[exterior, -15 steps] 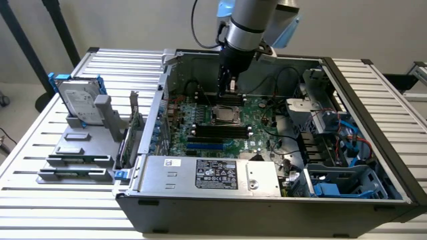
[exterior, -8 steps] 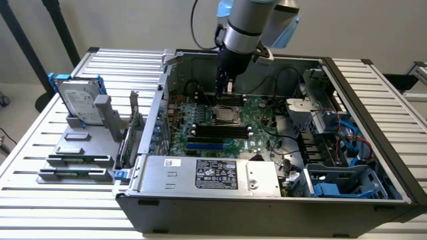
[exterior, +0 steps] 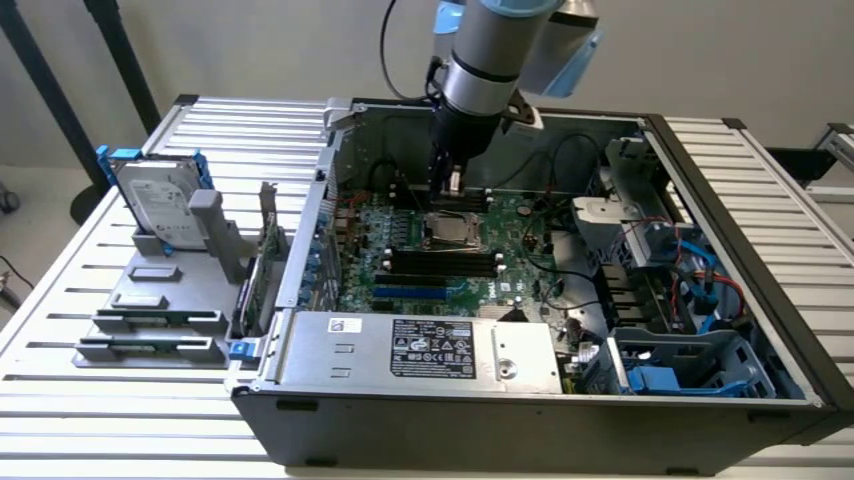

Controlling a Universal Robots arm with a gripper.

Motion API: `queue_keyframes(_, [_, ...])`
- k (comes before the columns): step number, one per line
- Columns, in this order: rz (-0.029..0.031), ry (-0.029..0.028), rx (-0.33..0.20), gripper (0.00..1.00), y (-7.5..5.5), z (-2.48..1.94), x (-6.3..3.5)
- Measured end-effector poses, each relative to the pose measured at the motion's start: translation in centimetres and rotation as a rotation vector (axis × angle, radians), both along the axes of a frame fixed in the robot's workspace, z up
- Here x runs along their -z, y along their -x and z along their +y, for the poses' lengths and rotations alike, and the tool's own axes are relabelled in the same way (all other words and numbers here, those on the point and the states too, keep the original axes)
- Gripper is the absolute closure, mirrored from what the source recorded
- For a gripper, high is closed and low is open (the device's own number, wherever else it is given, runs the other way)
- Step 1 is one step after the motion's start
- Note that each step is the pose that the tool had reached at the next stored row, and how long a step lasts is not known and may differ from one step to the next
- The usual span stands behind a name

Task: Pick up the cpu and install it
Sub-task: 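Close the cpu cover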

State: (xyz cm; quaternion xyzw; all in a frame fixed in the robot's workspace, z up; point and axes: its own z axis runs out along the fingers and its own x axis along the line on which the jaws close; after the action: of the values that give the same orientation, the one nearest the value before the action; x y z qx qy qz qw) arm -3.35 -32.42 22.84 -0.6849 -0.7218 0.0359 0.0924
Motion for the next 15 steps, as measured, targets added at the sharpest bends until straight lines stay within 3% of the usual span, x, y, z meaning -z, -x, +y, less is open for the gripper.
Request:
queue_keyframes(11, [0.0020,-0.0003,0.035,0.89,0.4,-0.75,1.36])
queue_keyframes(15, [0.0021,-0.0055,0.042,0.89,0.4,-0.78,1.76])
